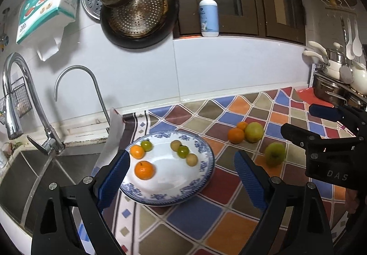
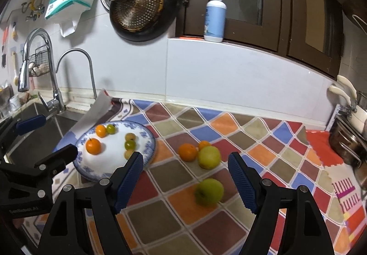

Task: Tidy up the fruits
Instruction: 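Move both open tools back toward the green apple and tangerines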

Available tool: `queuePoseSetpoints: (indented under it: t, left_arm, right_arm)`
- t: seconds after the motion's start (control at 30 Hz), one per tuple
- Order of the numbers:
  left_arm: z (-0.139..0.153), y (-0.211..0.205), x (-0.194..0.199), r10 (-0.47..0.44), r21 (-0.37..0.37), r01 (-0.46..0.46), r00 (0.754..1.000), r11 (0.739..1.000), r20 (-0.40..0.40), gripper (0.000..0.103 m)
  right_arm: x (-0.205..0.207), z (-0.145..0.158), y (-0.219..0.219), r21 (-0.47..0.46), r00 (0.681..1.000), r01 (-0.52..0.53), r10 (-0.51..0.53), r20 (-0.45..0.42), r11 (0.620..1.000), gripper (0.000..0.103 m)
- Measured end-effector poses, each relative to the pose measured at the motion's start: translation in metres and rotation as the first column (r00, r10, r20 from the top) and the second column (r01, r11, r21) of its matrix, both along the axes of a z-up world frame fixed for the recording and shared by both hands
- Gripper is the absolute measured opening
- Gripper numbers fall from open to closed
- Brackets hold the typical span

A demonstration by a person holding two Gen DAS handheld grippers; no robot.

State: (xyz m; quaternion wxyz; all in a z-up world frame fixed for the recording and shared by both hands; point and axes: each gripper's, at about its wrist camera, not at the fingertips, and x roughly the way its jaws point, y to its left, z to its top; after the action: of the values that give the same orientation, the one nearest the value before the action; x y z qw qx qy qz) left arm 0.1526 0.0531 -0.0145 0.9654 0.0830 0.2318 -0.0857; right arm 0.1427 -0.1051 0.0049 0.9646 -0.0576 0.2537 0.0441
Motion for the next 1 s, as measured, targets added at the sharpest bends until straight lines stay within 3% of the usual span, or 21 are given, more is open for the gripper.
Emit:
queuePoseSetpoints:
  t: [0.67,1.0]
  left_arm:
    - [-0.045,-0.052,0.006,0.069,0.031,-0.066,0.991,0.997,-0.116,0.095]
    - [-0.065,-0.067,0.025,0.074,0.060,-0.065,0.981,0.996,-0.179,0.095]
  right_arm:
    - [0.019,-0.042,-0.053,-0.002,0.990,-0.085,0.084,-0.113,0.996,0.077]
    - [0.047,-0.074,-0.064,0.063,0.965,-0.129,0.140,-0.221,0.990,0.075]
